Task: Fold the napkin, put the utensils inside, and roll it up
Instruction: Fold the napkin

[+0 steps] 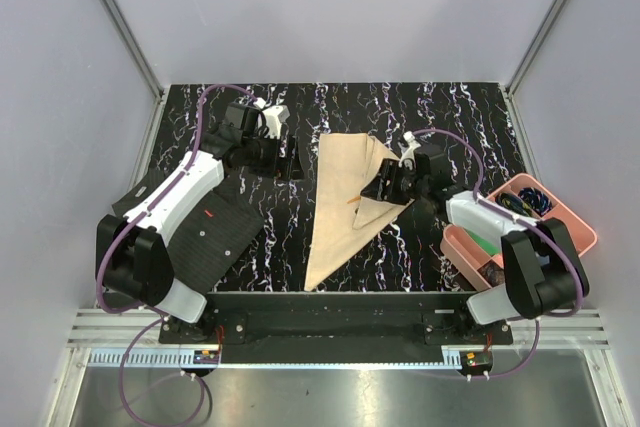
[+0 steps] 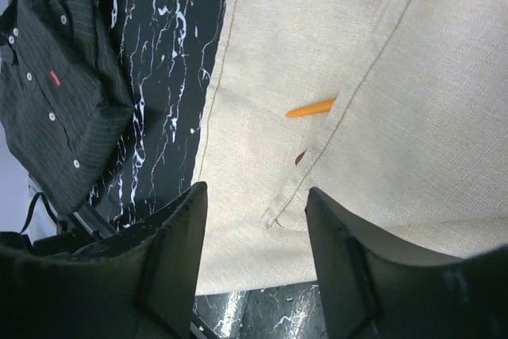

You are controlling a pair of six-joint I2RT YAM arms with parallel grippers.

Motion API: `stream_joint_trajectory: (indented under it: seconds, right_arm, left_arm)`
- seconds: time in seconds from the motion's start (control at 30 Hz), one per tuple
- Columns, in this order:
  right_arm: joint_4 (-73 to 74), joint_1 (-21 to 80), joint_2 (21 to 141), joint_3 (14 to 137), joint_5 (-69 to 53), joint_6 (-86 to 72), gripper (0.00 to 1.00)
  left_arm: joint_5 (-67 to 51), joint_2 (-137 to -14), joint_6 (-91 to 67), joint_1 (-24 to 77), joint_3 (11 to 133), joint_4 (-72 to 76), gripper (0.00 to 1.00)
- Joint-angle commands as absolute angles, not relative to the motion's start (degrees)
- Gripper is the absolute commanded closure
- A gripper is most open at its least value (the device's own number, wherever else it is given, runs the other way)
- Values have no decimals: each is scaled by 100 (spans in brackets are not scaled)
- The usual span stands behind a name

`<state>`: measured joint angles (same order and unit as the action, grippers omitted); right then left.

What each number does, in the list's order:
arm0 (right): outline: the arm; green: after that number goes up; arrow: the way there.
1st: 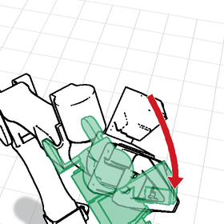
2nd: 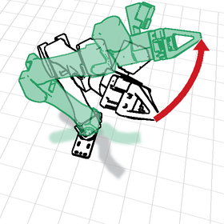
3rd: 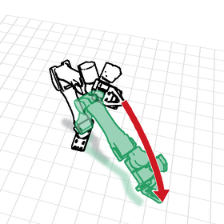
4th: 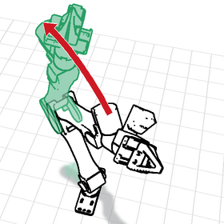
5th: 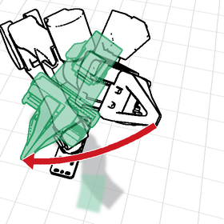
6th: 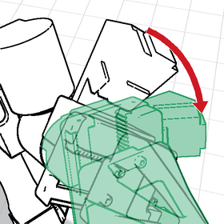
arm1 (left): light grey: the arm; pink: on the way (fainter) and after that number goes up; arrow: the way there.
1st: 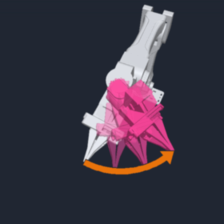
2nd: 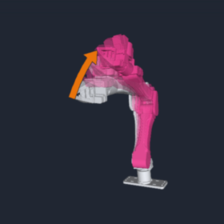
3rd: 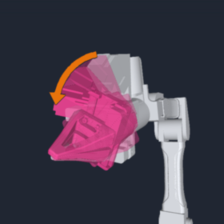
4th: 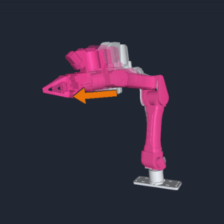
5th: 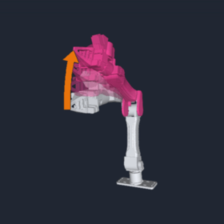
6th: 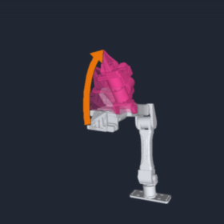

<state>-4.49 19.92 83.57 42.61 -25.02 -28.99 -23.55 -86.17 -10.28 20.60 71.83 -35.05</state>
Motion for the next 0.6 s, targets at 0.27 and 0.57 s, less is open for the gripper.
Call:
stream_joint_trajectory:
  seconds: [0.27,0.57]
  right_arm:
    - [659,2820,7681,4517,-2487,-1820,33]
    - [624,5480,8024,4948,-1363,-774,23]
  left_arm:
    - [-2224,-8253,-976,2048,7137,-3322,12]
    - [-2100,-8033,-1081,2039,7049,-3156,11]
